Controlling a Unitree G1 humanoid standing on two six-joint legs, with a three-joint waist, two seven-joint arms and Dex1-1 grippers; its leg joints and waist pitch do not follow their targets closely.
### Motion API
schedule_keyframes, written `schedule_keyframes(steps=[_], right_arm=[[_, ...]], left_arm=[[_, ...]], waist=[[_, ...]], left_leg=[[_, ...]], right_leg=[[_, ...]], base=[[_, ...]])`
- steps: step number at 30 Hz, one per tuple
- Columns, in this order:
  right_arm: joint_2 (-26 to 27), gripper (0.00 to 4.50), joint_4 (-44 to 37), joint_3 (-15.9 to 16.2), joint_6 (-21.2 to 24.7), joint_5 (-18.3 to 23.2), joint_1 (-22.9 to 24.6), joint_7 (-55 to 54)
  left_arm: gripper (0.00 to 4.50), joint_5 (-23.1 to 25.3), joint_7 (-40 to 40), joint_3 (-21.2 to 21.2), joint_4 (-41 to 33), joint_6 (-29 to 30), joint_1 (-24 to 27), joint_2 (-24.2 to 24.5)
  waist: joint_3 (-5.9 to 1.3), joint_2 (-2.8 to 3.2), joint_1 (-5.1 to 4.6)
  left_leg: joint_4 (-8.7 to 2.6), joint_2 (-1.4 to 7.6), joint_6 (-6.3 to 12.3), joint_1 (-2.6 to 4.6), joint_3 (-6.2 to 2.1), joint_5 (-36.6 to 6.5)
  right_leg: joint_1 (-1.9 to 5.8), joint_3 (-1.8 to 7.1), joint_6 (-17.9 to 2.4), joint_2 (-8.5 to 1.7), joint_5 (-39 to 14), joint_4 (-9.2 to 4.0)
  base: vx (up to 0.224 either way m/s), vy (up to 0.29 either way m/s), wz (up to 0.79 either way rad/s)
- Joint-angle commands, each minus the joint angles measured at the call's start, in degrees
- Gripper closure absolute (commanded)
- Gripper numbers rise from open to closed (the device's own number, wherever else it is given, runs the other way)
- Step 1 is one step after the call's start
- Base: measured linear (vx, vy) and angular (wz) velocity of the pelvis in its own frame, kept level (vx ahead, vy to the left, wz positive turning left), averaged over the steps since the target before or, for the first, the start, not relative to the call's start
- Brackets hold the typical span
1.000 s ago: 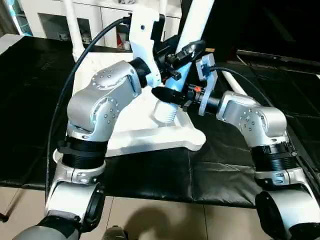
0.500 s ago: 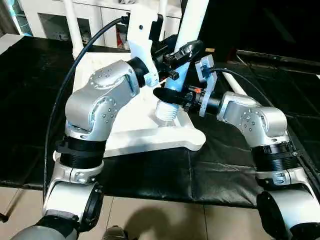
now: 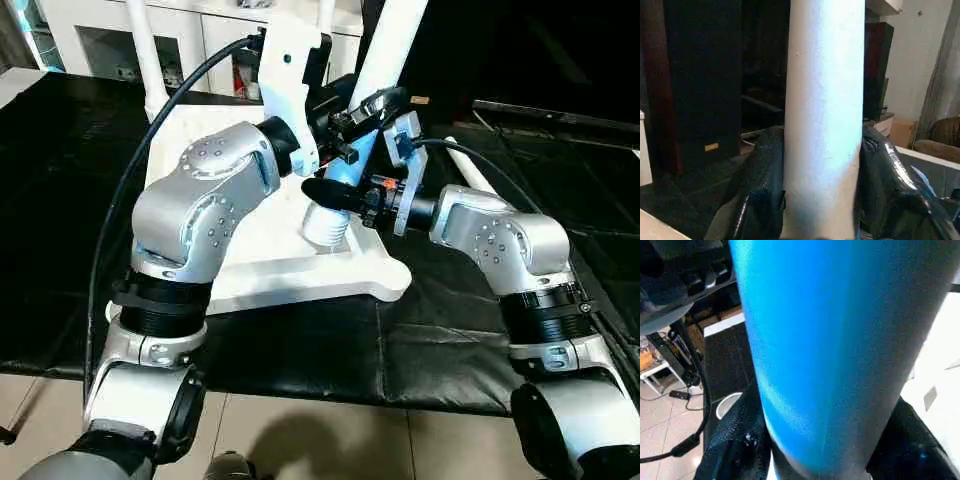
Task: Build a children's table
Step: Pick table leg
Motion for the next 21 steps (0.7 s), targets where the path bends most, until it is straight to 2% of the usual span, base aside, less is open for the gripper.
schedule_keyframes(steps=[1, 3, 4, 7, 8, 12, 14, 18, 20, 21], right_arm=[[-0.44, 2.54, 0.67, 0.01, 0.37, -0.71, 0.11, -0.85], [-0.41, 2.54, 0.75, 0.02, 0.27, -0.79, 0.16, -0.92], [-0.39, 2.54, 0.78, 0.04, 0.20, -0.88, 0.23, -0.95], [-0.29, 2.54, 0.89, 0.00, 0.13, -0.97, 0.24, -1.07], [-0.23, 2.56, 0.96, -0.03, 0.06, -1.04, 0.25, -1.08], [-0.17, 2.57, 1.03, -0.10, -0.16, -1.17, 0.39, -1.20], [-0.08, 2.57, 0.95, -0.12, -0.28, -1.25, 0.58, -1.37], [0.02, 2.57, 0.84, -0.15, -0.87, -1.78, 1.13, -2.00], [0.02, 2.57, 1.13, -0.27, -2.30, -2.77, 1.69, -3.01], [0.02, 2.57, 1.30, -0.32, -3.25, -3.37, 1.92, -3.58]], left_arm=[[2.66, -3.40, -1.76, 0.12, -4.03, 0.24, -0.89, -1.22], [2.66, -7.16, -2.48, 1.96, -4.85, 1.24, -0.89, -2.62], [2.10, -9.18, -3.04, 2.93, -5.42, 1.51, -0.90, -3.24], [1.88, -10.75, -2.55, 4.11, -5.46, 2.56, -1.19, -3.68], [1.59, -12.59, -3.00, 5.09, -5.49, 3.20, -1.49, -3.99], [1.45, -17.13, -3.05, 7.79, -5.98, 4.98, -2.40, -5.18], [1.16, -19.26, -2.65, 9.37, -6.18, 5.31, -2.91, -6.12], [0.79, -19.39, -2.72, 10.42, -6.23, 4.66, -3.10, -6.21], [0.63, -18.15, -3.50, 10.57, -6.20, 3.61, -2.78, -4.84], [0.63, -17.36, -3.64, 10.40, -6.14, 3.25, -2.54, -4.05]], waist=[[-5.00, 0.08, 0.06], [-4.99, 0.00, 0.04], [-4.99, 0.07, 0.03], [-5.02, 0.06, 0.14], [-5.03, 0.03, 0.13], [-4.99, 0.21, 0.10], [-4.99, 0.11, 0.16], [-4.93, -0.04, 0.06], [-4.99, 0.34, -0.04], [-5.01, 0.24, -0.15]], left_leg=[[-3.78, 0.17, -3.35, 2.09, 0.98, -10.88], [-3.76, 0.12, -3.45, 2.10, 1.02, -11.12], [-3.79, 0.14, -3.52, 2.08, 0.99, -11.00], [-3.69, 0.08, -3.57, 2.14, 1.05, -11.48], [-3.70, 0.12, -3.52, 2.08, 0.99, -11.66], [-3.76, 0.11, -3.83, 2.26, 1.01, -12.37], [-3.71, 0.01, -3.69, 2.06, 1.04, -12.06], [-3.73, -0.01, -3.48, 2.00, 1.05, -12.08], [-3.78, 0.04, -3.79, 2.03, 0.94, -11.68], [-3.79, 0.03, -3.97, 2.10, 0.97, -11.69]], right_leg=[[2.31, 0.55, -9.93, -2.05, -5.85, -4.10], [2.32, 0.57, -10.18, -2.03, -6.09, -4.13], [2.31, 0.54, -10.37, -1.99, -5.76, -4.07], [2.32, 0.56, -11.05, -2.07, -5.83, -4.09], [2.37, 0.52, -11.10, -1.94, -5.21, -4.02], [2.20, 0.50, -11.15, -1.98, -6.45, -4.17], [2.40, 0.56, -10.82, -1.88, -5.75, -4.10], [2.49, 0.58, -9.96, -1.89, -6.59, -4.28], [2.44, 0.58, -9.26, -1.84, -6.54, -4.27], [2.43, 0.57, -9.07, -1.73, -6.29, -4.27]], base=[[0.000, 0.000, 0.00], [0.000, 0.000, 0.00], [0.000, 0.000, 0.00], [0.000, 0.000, 0.00], [0.000, 0.000, 0.00], [0.000, 0.000, 0.00], [0.000, 0.000, 0.00], [0.000, 0.000, 0.00], [0.000, 0.000, 0.00], [0.000, 0.000, 0.00]])
